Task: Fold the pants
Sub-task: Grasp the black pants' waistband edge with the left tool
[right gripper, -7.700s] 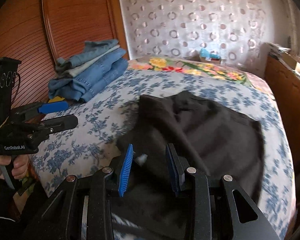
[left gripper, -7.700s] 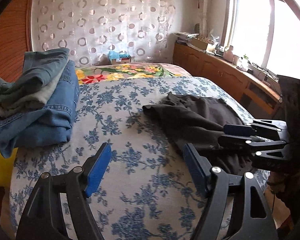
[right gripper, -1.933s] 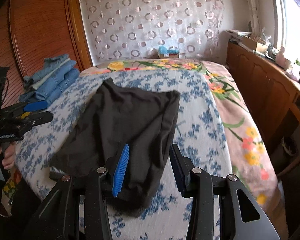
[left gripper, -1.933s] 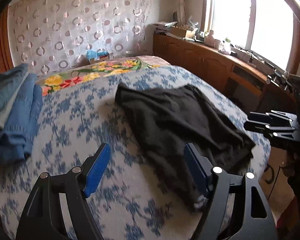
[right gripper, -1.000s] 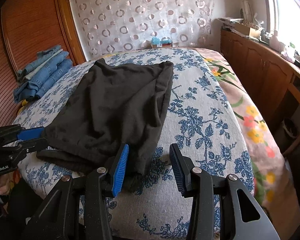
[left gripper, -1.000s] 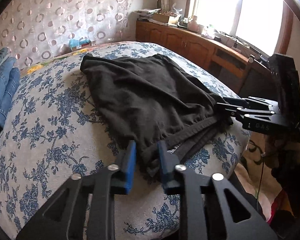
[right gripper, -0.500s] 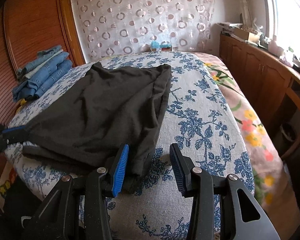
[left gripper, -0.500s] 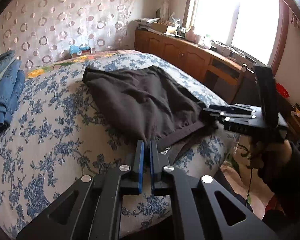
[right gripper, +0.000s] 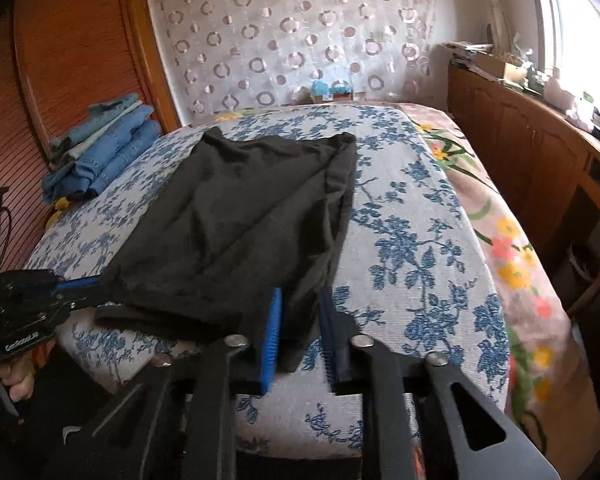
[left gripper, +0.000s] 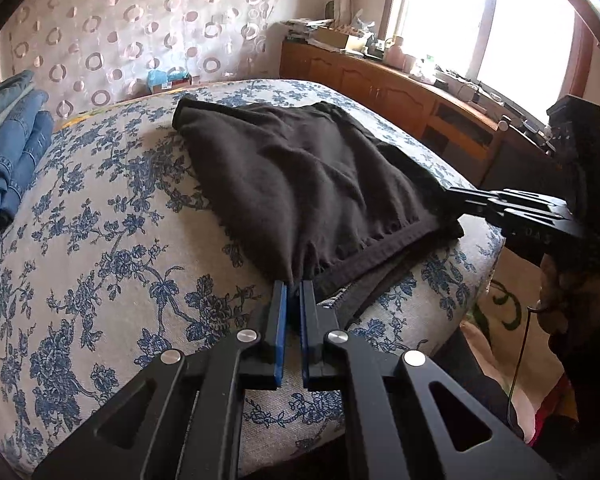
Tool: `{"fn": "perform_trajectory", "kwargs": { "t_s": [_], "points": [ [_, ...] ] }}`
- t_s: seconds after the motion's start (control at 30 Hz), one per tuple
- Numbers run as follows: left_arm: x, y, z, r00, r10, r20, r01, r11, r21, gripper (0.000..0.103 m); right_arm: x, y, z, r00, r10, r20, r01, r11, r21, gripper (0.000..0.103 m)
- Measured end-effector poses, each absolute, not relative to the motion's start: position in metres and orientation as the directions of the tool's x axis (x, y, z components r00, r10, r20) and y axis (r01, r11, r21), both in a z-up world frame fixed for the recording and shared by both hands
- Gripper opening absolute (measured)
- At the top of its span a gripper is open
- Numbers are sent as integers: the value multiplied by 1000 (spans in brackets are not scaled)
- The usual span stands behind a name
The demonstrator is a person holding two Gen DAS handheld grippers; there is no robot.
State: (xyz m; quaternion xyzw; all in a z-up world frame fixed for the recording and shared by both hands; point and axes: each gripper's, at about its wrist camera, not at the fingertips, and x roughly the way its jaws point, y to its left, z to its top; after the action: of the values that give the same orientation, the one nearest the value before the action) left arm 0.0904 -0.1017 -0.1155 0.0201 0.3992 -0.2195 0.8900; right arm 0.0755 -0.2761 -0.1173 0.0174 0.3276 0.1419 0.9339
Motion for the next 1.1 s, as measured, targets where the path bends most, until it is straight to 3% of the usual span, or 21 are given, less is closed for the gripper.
{"fn": "perform_trajectory", "kwargs": {
  "t_s": [0.13, 0.37, 0.43, 0.5, 0.53, 0.8, 0.9, 0.97, 1.1],
  "points": [
    [90, -101, -116, 584, -377, -719, 407, 902, -143, 6, 62, -277, -107, 771, 273, -576, -259, 960, 108, 6],
    [91, -100, -117, 585, -380, -717, 398, 904, -155, 6, 64, -272, -116, 757, 242, -607, -240, 967, 86, 6],
    [91, -99, -117, 585, -384, -715, 399, 903, -158, 6, 64, -273, -114, 760, 245, -602, -232, 967, 100, 14],
    [91, -99, -118, 585, -386, -713, 399, 903, -161, 6, 66, -273, -113, 762, 226, -606, -210, 973, 99, 35],
    [91, -99, -118, 586, -386, -713, 398, 903, -162, 6, 68, -273, -114, 759, 220, -613, -199, 975, 102, 38],
    [90, -99, -118, 585, -396, -708, 398, 901, -174, 6, 79, -268, -128, 737, 234, -634, -190, 972, 138, 39],
    [91, -98, -119, 592, -381, -710, 381, 909, -169, 16, 76, -264, -131, 755, 213, -621, -191, 976, 103, 39],
    [93, -95, -119, 600, -362, -714, 357, 919, -166, 28, 74, -263, -132, 762, 206, -614, -194, 977, 87, 39],
    [95, -92, -118, 591, -366, -719, 346, 920, -184, 31, 72, -265, -135, 770, 218, -599, -200, 975, 98, 39]
  ]
}}
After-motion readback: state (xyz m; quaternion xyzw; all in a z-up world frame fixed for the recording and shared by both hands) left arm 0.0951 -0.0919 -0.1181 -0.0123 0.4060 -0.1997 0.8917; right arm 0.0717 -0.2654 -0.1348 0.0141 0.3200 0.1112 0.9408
